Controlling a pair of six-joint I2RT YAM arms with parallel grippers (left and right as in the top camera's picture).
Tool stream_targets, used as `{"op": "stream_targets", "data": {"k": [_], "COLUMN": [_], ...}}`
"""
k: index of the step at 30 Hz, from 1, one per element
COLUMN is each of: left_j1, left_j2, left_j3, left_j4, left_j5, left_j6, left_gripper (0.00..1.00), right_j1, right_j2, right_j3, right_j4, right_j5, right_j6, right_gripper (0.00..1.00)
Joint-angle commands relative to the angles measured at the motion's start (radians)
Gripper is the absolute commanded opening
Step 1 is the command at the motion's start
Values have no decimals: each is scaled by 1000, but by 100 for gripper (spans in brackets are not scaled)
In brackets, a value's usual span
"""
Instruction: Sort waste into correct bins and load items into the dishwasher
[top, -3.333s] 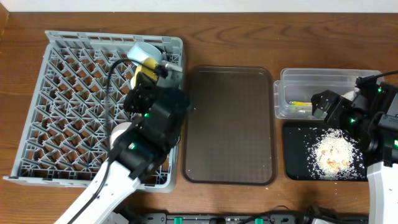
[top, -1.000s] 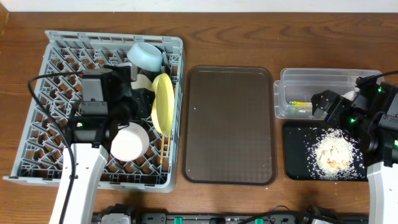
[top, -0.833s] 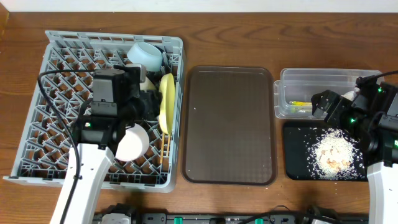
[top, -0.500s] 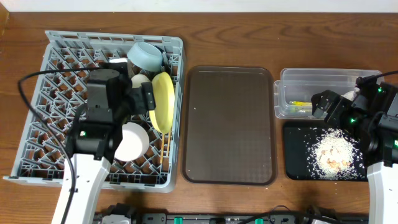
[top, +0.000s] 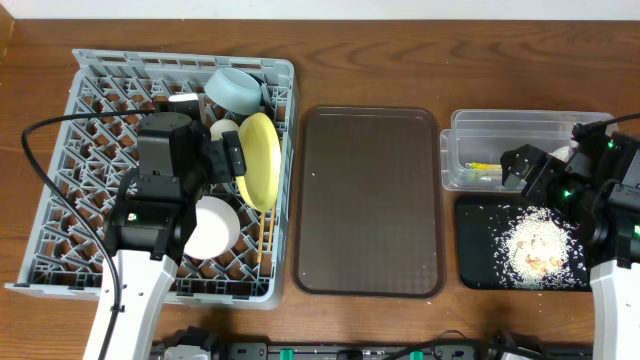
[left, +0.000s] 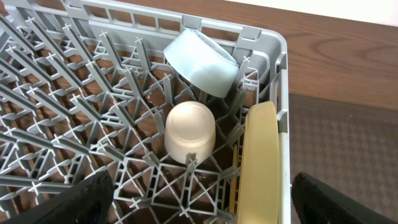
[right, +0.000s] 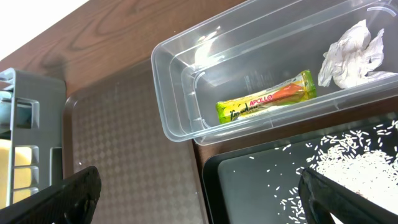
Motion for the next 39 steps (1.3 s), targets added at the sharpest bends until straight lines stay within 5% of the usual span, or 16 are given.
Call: {"op": "stream_targets", "data": {"k": [1, 21, 39], "left_j1": [-1, -1, -1], "left_j2": [6, 6, 6], "left_j3": [14, 14, 14], "left_j4": [-2, -2, -2], "left_j5": [-16, -16, -16], "left_j6": [2, 2, 2], "left_gripper": [93, 93, 93], "right_j1": [-5, -4, 122], "right_j2": [-5, -19, -422], "right_j3": [10, 0, -20], "right_j4": [-2, -2, 65], "right_j5": [-8, -8, 71], "right_j6": [-5, -5, -66], "right_gripper": [99, 99, 99]}}
